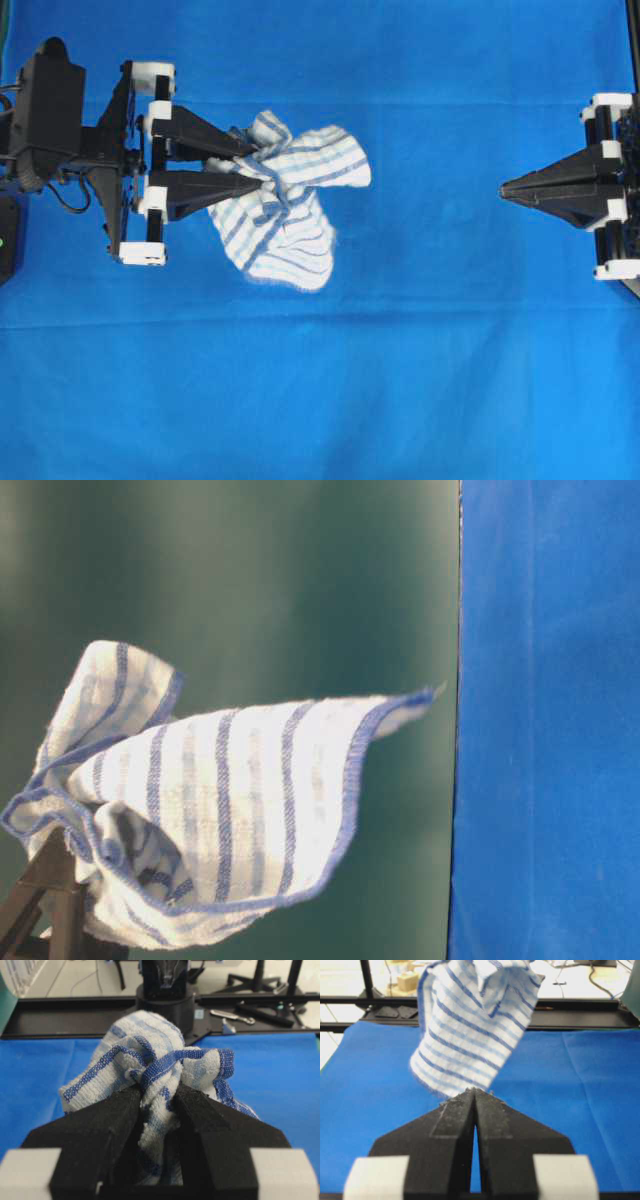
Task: Hand over the towel.
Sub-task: 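Lift the towel with the left gripper and hold it mid-table, then extend the right gripper toward the towel held by the left gripper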
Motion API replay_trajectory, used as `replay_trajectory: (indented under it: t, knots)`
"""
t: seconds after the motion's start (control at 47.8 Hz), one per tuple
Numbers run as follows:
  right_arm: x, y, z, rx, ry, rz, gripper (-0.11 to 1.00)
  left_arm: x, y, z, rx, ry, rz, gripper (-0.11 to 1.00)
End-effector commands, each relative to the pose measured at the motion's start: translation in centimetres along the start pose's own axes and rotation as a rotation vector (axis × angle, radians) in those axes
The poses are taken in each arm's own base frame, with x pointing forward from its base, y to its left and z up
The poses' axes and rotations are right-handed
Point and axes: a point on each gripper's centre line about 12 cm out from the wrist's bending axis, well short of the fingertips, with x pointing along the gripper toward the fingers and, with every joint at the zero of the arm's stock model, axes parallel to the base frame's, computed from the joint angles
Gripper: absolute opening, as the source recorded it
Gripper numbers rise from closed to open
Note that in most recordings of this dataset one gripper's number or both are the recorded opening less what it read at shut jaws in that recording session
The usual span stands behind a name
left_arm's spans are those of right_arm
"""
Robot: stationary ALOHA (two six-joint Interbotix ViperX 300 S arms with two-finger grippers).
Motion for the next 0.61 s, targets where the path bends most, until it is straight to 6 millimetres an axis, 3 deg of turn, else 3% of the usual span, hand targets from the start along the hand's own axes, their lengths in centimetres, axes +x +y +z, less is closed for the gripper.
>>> replay_trajectory:
  t: [0.0,0.272,0.481,0.523,0.585]
  knots:
    - [0.3,0.0,1.0,0.003,-0.021,0.000,0.00,0.0,-0.1,0.9,0.003,-0.032,-0.003,0.15]
    - [0.7,0.0,1.0,0.008,-0.017,0.002,0.00,0.2,-0.1,0.8,0.003,-0.029,-0.002,0.15]
    - [3.6,0.5,2.0,0.009,-0.005,0.021,0.01,0.2,0.0,0.8,0.003,-0.029,0.000,0.15]
    - [4.6,0.7,2.1,0.009,0.005,0.026,0.06,0.2,0.0,0.8,0.003,-0.029,0.000,0.15]
    - [6.4,0.9,2.3,0.008,0.014,0.034,0.26,0.2,0.0,0.8,0.003,-0.029,0.000,0.15]
